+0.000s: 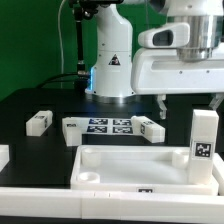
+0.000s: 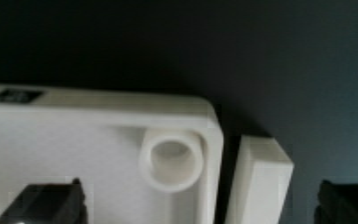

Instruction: Assemble desk

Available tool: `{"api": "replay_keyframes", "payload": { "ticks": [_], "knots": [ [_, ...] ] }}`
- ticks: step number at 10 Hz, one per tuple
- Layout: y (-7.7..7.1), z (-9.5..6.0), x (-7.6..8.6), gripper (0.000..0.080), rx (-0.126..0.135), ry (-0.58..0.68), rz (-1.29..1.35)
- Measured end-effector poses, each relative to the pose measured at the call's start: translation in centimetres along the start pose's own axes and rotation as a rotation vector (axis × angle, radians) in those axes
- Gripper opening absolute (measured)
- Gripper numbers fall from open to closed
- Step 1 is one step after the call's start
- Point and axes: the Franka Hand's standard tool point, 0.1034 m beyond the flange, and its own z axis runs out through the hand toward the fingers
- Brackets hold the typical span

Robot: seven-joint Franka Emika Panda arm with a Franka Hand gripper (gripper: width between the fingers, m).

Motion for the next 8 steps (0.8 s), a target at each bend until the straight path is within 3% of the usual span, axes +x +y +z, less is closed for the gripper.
{"api": "replay_keyframes", "payload": {
  "ticks": [4,5,7,8],
  "knots": [
    [0.1,-0.1,0.2,0.0649,0.001,-0.021,0.004],
    [0.1,0.0,-0.7,0.0649,-0.006,-0.101,-0.016],
    [0.3,0.4,-2.3,0.0649,-0.079,-0.263,-0.138],
    [0.3,0.9,-2.9,0.0649,-0.083,-0.293,-0.141]
  ]
}}
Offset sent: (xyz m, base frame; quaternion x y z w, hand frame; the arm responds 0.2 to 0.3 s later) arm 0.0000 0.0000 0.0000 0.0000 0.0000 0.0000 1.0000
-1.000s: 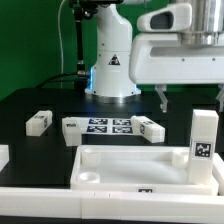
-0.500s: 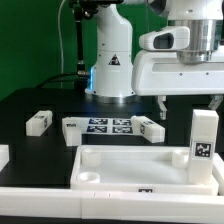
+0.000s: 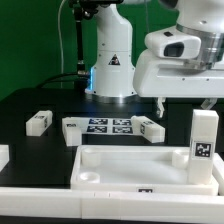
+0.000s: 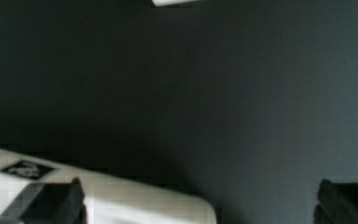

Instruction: Assemble desk

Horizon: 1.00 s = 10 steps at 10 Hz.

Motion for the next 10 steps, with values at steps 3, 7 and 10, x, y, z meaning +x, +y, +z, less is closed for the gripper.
{"api": "replay_keyframes", "payload": {
  "ticks": [3,7,10],
  "knots": [
    [0.2,0.3,-0.2,0.0649,-0.005,-0.179,0.007],
    [0.9,1.8,-1.9,0.0649,-0.021,-0.443,-0.086],
    [0.9,2.7,-2.6,0.0649,-0.018,-0.607,-0.085]
  ]
}}
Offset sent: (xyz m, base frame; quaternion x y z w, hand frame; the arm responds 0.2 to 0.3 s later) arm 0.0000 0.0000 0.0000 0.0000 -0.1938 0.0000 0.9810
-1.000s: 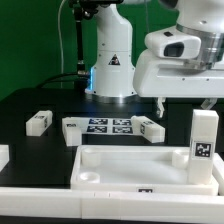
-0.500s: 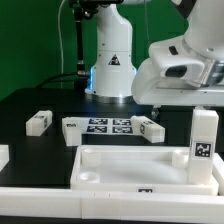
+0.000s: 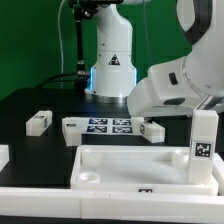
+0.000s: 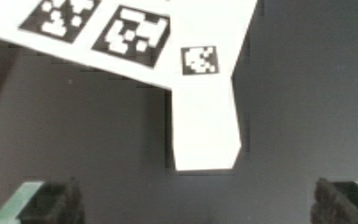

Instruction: Assemble desk

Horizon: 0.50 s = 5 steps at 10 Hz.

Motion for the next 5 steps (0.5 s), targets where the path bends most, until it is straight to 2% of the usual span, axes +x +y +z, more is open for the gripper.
{"api": "replay_keyframes", "payload": {
  "ticks": [2,3,4,5],
  "knots": [
    [0.0,-0.2,0.4,0.0649,-0.001,0.026,0.000],
    [0.1,0.4,0.6,0.0649,-0.005,0.036,-0.012],
    [0.2,1.5,0.5,0.0649,0.000,0.031,-0.031],
    [0.5,1.8,0.3,0.0649,0.006,0.029,-0.026]
  ]
}}
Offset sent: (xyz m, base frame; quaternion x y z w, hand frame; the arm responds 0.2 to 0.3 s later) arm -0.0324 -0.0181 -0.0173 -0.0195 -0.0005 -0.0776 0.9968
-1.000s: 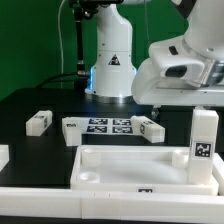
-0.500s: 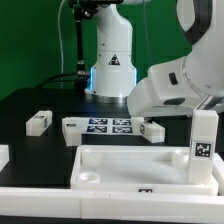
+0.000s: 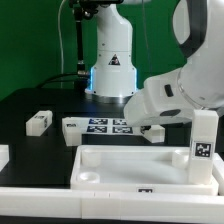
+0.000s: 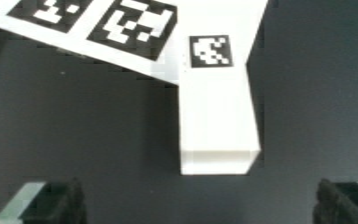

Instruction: Assemble desk

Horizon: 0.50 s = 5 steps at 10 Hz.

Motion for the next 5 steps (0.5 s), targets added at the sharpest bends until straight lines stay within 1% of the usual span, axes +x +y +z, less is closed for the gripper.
{"api": "replay_keyframes", "payload": {
  "ticks": [1,2,3,4,5],
  "knots": [
    [0.0,0.0,-0.2,0.0649,0.001,-0.026,0.003],
    [0.0,0.1,0.0,0.0649,0.001,-0.025,0.002],
    [-0.1,0.4,-0.4,0.0649,0.004,-0.063,0.003],
    [-0.1,0.9,-0.8,0.0649,0.009,-0.153,0.003],
    [-0.3,1.4,-0.6,0.0649,0.006,-0.209,0.000]
  ]
}}
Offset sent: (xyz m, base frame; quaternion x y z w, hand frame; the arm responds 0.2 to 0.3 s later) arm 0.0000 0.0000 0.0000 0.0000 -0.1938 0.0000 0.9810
